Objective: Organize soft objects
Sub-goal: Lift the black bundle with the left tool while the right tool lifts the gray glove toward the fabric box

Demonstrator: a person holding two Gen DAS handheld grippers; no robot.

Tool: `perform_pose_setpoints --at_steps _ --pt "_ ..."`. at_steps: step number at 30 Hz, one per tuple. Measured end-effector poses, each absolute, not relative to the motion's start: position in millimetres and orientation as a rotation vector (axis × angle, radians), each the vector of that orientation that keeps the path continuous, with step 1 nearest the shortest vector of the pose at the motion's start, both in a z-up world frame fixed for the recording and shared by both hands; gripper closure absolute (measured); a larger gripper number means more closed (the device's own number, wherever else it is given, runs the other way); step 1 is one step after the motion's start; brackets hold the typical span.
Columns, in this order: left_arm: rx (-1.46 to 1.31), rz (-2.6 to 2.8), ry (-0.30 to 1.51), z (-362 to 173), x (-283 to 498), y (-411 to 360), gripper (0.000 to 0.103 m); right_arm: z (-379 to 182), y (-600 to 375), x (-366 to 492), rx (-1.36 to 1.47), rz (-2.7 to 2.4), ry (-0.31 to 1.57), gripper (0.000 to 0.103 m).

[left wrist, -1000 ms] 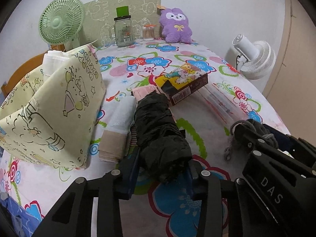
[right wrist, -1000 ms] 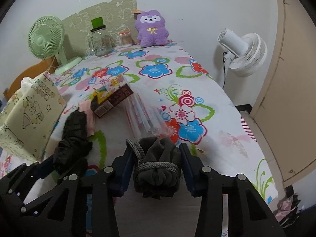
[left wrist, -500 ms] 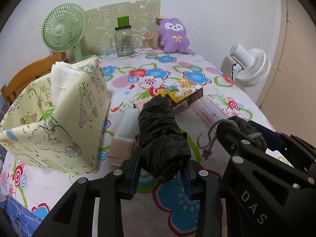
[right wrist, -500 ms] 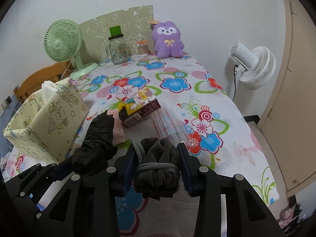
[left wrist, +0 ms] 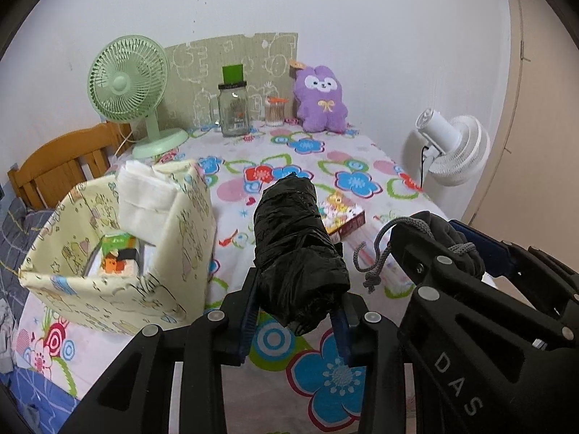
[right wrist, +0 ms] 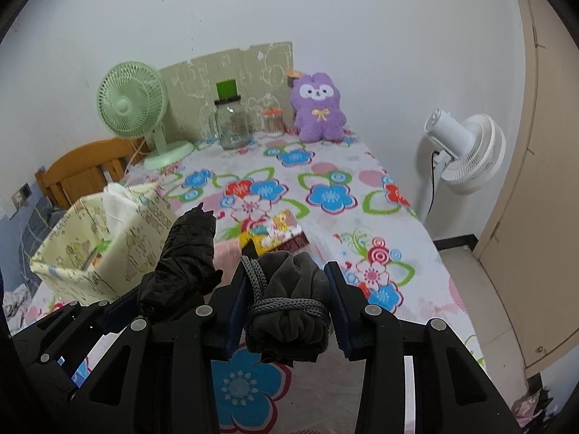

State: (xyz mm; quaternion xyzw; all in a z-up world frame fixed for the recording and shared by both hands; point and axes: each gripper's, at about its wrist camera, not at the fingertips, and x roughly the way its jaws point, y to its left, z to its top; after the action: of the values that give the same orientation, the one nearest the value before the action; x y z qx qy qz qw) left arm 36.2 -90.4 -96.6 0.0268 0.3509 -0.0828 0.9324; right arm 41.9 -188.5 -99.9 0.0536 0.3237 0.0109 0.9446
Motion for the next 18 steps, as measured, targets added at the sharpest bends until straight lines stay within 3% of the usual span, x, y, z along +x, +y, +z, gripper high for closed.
perform_pose_setpoints --at_steps 18 --pt "0.044 -0.186 0.649 -47.3 33.7 -84.3 0.067 -46.7 -184.0 35.4 0.110 0.033 0.570 0.059"
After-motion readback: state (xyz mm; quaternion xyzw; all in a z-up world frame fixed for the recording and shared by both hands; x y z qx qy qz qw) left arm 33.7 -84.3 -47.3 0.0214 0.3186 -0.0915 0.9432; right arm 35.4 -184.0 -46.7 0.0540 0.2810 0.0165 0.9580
